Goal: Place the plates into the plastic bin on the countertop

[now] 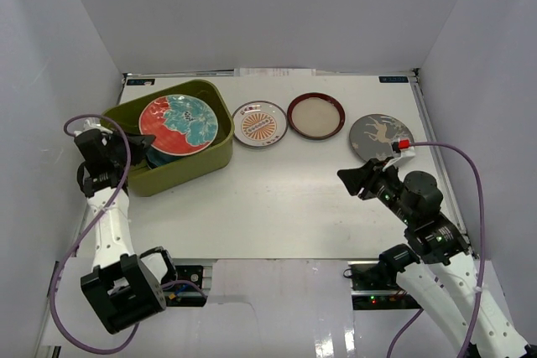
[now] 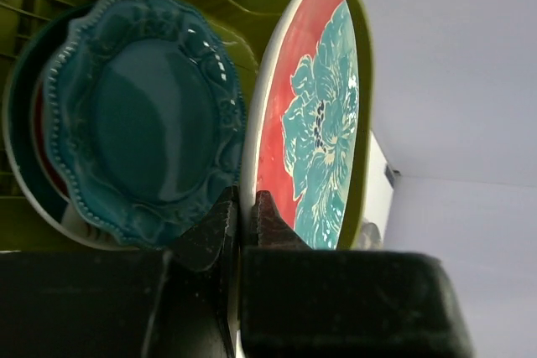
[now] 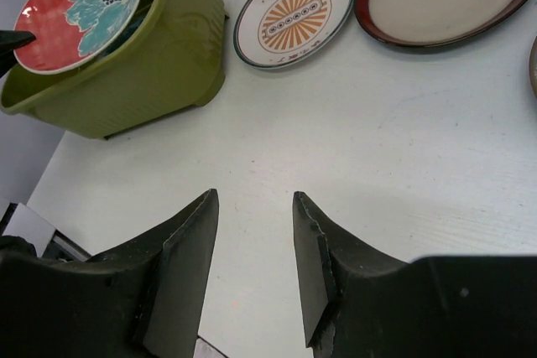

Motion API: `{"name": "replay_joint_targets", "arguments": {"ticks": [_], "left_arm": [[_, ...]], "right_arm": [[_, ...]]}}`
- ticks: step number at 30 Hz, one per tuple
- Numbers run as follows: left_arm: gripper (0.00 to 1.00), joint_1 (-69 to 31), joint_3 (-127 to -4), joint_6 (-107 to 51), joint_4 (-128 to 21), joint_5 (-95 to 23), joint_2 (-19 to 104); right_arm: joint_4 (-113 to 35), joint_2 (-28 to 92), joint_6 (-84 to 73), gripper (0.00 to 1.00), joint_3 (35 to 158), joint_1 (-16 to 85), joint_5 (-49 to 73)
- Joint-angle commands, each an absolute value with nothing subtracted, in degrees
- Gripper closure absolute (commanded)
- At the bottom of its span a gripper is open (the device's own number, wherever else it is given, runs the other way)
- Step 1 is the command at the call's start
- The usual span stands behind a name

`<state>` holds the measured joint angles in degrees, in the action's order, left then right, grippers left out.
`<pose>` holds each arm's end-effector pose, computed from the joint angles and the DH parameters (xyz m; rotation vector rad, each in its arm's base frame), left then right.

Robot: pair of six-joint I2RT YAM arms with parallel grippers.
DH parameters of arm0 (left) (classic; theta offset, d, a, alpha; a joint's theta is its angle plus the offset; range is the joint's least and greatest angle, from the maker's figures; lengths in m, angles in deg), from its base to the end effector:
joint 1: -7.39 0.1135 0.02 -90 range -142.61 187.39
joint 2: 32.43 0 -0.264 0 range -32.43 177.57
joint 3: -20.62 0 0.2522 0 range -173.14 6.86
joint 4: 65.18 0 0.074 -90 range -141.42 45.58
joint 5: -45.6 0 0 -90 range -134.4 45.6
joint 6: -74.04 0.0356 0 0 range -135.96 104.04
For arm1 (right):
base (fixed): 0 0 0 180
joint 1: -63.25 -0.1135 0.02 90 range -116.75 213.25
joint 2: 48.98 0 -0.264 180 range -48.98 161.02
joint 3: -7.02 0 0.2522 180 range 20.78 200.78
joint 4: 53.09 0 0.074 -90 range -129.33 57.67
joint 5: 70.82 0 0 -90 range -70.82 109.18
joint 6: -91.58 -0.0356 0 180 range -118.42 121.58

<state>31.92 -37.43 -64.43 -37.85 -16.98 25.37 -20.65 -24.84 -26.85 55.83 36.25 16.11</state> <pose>0.2120 0.0787 0.2899 -0.9712 1.8257 -0.7476 0.1032 0.0547 0.3119 -0.0193 1.7662 0.7587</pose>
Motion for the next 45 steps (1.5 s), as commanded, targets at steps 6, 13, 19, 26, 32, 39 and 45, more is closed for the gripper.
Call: {"name": "replay_joint_targets", "arguments": {"ticks": [6,13,19,26,32,39,45], "left_arm": [[1.0,31.7,-39.5,-59.0,-42.6,-25.5,26.1],[1.0,31.2,-39.5,-58.3,-44.9,-23.2,32.9],[0.93,30.9,-37.9,-57.6,-45.9,-22.6,36.0],[0.02,30.6,-35.7,-56.1,-45.1,-25.3,32.0],[0.02,22.2,-36.6,-53.5,-41.0,-41.6,24.9],[0.02,15.8,-36.3,-50.9,-38.3,-55.6,18.5],[0.02,12.0,-38.1,-47.2,-36.0,-57.6,14.4]], "right_arm": [[-24.9,-24.5,-27.2,0.52,52.6,36.4,12.6],[-27.3,-23.1,-28.2,0.52,51.0,36.3,10.6],[-29.6,-21.7,-29.5,0.52,48.5,36.3,10.1],[-34.1,-17.3,-31.2,0.52,44.5,36.4,12.4],[-45.7,-7.9,-37.4,0.44,39.5,36.4,14.3],[-51.8,0.1,-42.0,0.25,40.5,37.1,29.7],[-53.0,3.0,-43.9,0.18,40.5,46.8,40.8]]}}
